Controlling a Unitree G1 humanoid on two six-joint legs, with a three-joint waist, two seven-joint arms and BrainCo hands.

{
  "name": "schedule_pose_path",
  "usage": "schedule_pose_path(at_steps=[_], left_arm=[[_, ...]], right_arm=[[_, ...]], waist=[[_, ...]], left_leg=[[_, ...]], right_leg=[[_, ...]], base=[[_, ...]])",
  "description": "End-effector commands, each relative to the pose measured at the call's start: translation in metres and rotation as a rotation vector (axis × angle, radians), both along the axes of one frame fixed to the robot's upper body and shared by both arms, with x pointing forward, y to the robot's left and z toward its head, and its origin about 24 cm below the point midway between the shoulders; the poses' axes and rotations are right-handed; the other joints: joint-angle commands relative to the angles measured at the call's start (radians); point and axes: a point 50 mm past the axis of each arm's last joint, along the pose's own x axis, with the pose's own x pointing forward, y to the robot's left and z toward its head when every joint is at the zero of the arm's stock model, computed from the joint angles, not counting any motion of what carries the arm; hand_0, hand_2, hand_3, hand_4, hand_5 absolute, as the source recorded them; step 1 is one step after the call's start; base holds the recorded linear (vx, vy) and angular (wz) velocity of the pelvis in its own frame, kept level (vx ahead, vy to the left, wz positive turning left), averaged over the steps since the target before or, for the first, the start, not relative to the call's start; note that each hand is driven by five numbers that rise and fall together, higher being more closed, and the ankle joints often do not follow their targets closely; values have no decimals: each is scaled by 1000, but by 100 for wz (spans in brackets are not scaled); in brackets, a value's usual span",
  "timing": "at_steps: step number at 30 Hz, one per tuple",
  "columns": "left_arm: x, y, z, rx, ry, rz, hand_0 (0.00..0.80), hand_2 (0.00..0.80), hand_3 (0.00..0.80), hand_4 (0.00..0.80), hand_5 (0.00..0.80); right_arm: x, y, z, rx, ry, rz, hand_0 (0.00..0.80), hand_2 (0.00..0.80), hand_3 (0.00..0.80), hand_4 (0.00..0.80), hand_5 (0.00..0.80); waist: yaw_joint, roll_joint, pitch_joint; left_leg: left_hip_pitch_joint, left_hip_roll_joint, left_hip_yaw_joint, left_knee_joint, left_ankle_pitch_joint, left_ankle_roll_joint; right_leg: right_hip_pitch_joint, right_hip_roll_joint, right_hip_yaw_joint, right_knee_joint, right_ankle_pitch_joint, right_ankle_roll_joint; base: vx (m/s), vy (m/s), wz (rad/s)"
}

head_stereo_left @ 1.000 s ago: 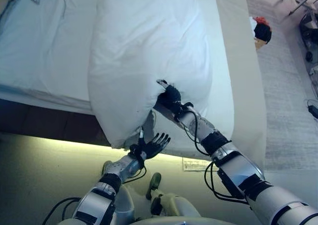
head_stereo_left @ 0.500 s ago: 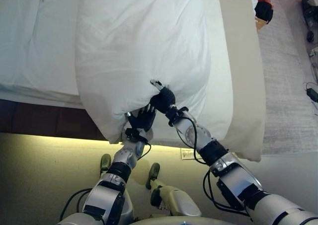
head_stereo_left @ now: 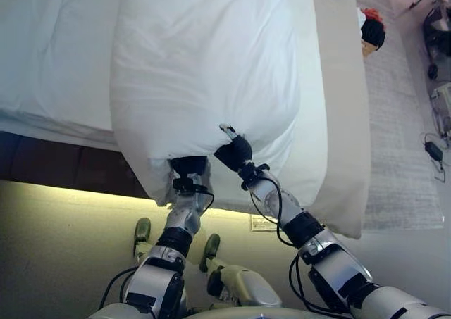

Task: Make the bed neatly

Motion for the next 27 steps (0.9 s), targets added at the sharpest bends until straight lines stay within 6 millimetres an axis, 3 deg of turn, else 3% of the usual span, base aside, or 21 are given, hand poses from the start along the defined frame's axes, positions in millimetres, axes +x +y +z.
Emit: schedule_pose_path(at_steps=[1, 2, 12, 21, 27], left_arm=[[4, 2, 24, -31, -104, 36, 0, 0, 0, 0, 0], [3, 4, 21, -29, -90, 40, 0, 0, 0, 0, 0], [-24, 30, -29, -3, 180, 99, 0, 0, 0, 0, 0], [-70, 52, -78, -30, 391, 186, 0, 0, 0, 0, 0], [-92, 71, -95, -46, 437, 266, 0, 0, 0, 0, 0]], right_arm=[[-13, -4, -6, 84, -11, -2, 800, 800, 800, 800, 800], [-13, -6, -11, 58, 15, -10, 0, 0, 0, 0, 0], [-32, -20, -56, -54, 188, 37, 0, 0, 0, 0, 0], [-90, -34, -118, -164, 403, 133, 0, 0, 0, 0, 0], [-127, -51, -148, -185, 529, 132, 0, 0, 0, 0, 0]], waist=[[34, -5, -86], [37, -4, -89], [63, 43, -152], [59, 107, -244], [43, 142, -277]], left_leg=[[29, 14, -5, -39, -58, 53], [33, 13, -7, -40, -59, 53], [118, -12, -20, -69, -58, 55], [231, -33, -14, -98, -61, 57], [281, -49, -12, -101, -72, 60]], right_leg=[[4, -106, -15, 85, -40, 99], [10, -108, -17, 83, -40, 99], [94, -125, -32, 58, -43, 99], [188, -151, -35, 45, -56, 100], [235, -162, -36, 42, -69, 100]], base=[[41, 5, 4], [47, 7, 4], [74, 48, 10], [102, 128, 4], [53, 119, 2]])
